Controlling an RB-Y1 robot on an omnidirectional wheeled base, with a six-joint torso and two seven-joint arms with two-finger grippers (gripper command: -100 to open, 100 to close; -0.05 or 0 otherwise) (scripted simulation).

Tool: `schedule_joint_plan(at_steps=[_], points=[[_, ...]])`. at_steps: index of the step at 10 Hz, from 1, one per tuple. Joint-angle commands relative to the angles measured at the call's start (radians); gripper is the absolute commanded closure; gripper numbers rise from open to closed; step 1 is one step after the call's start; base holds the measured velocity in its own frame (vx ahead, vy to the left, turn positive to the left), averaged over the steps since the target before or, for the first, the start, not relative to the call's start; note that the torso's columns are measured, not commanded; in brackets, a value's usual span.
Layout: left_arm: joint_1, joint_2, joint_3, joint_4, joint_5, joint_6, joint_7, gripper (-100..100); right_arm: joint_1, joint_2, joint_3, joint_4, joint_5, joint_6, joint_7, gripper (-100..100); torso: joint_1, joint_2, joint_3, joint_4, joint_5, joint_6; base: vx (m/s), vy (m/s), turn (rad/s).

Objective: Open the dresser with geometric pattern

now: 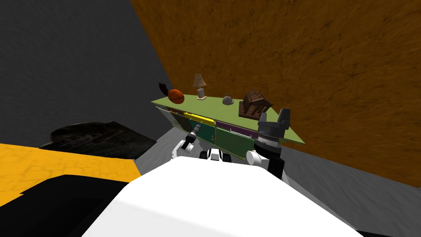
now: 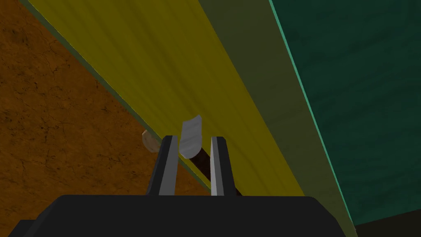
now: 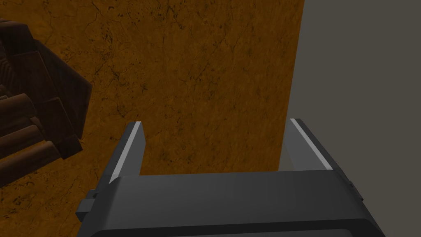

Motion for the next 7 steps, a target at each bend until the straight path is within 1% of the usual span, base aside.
schedule_joint_plan(at_steps=[1, 2, 3, 7], points=[[0.017, 0.013, -0.006, -0.026, 0.001, 0.003, 0.003, 100, 0.0, 0.0, 0.0, 0.0, 0.0, 0.0, 0.0, 0, -0.001, -0.002, -0.002, 0.0, -0.001, 0.0, -0.173, 0.062, 0.04], [0.014, 0.009, -0.007, -0.013, 0.0, 0.005, 0.002, 100, 0.0, 0.0, 0.0, 0.0, 0.0, 0.0, 0.0, 0, -0.002, -0.005, -0.003, 0.001, -0.002, 0.0, -0.082, 0.028, 0.004], [0.03, 0.027, -0.011, -0.061, 0.006, 0.043, 0.01, -100, 0.0, 0.0, 0.0, 0.0, 0.0, 0.0, 0.0, 0, -0.005, -0.011, -0.007, 0.0, -0.002, 0.001, -0.004, 0.007, 0.01], [0.055, 0.063, -0.015, -0.17, 0.016, 0.116, 0.026, -100, 0.0, 0.0, 0.0, 0.0, 0.0, 0.0, 0.0, 0, -0.003, -0.01, -0.006, -0.003, 0.0, 0.001, 0.029, -0.003, 0.012]])
